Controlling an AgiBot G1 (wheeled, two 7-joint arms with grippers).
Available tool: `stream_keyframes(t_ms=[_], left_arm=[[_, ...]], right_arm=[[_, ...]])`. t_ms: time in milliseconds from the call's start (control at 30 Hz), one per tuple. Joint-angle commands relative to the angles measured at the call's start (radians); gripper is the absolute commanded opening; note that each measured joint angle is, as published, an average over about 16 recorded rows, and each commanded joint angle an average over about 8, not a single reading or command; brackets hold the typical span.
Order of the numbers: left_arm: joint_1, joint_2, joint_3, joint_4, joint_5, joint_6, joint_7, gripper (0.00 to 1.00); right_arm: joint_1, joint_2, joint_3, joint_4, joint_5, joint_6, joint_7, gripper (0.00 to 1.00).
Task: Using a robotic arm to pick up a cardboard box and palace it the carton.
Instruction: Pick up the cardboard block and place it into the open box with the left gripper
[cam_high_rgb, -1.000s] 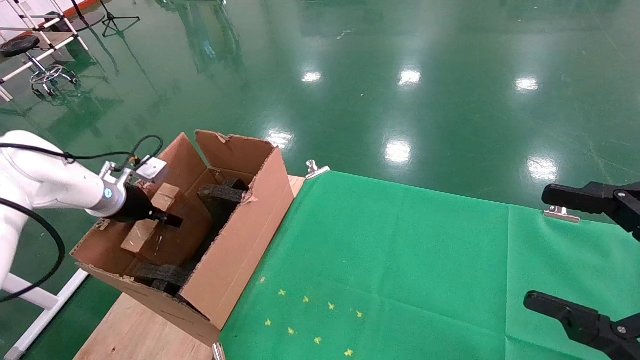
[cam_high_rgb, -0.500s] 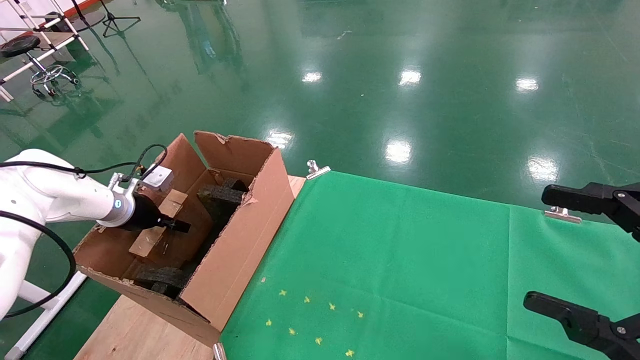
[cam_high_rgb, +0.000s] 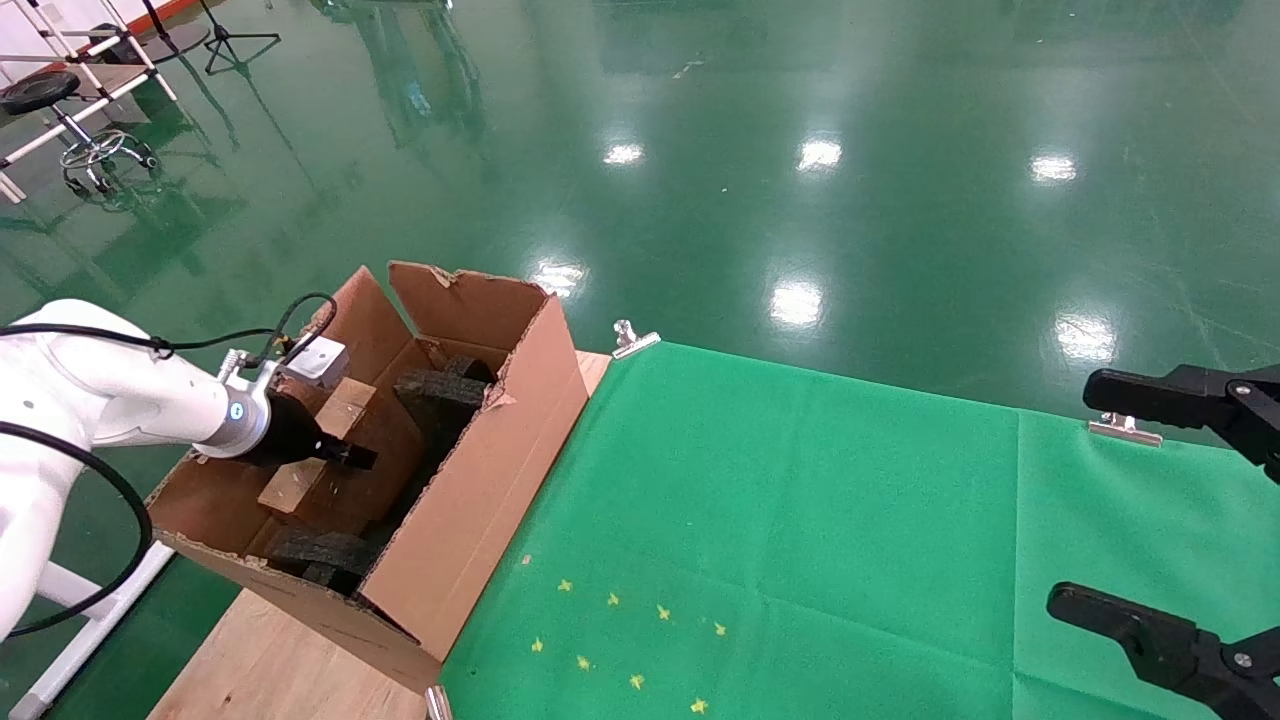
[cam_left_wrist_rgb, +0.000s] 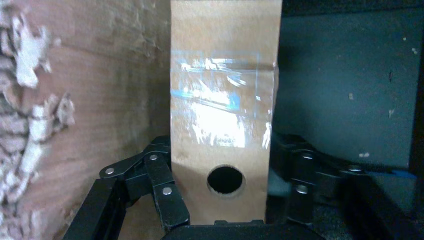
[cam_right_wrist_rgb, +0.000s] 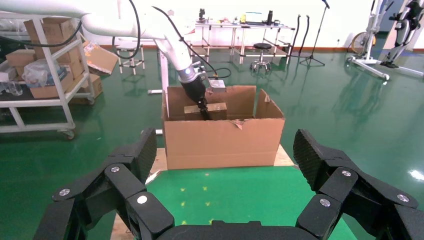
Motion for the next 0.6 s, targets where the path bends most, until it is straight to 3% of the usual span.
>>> stream_keyframes(t_ms=[33, 600], left_arm=[[0.000, 0.000, 0.001, 0.000, 0.002, 0.003, 0.000, 1.00], [-0.027, -0.007, -0.003, -0.026, -0.004, -0.009, 0.018, 1.00]], right_arm=[[0.000, 0.000, 0.000, 0.000, 0.000, 0.000, 0.000, 1.00], [0.000, 0.000, 0.000, 0.000, 0.000, 0.000, 0.000, 1.00]])
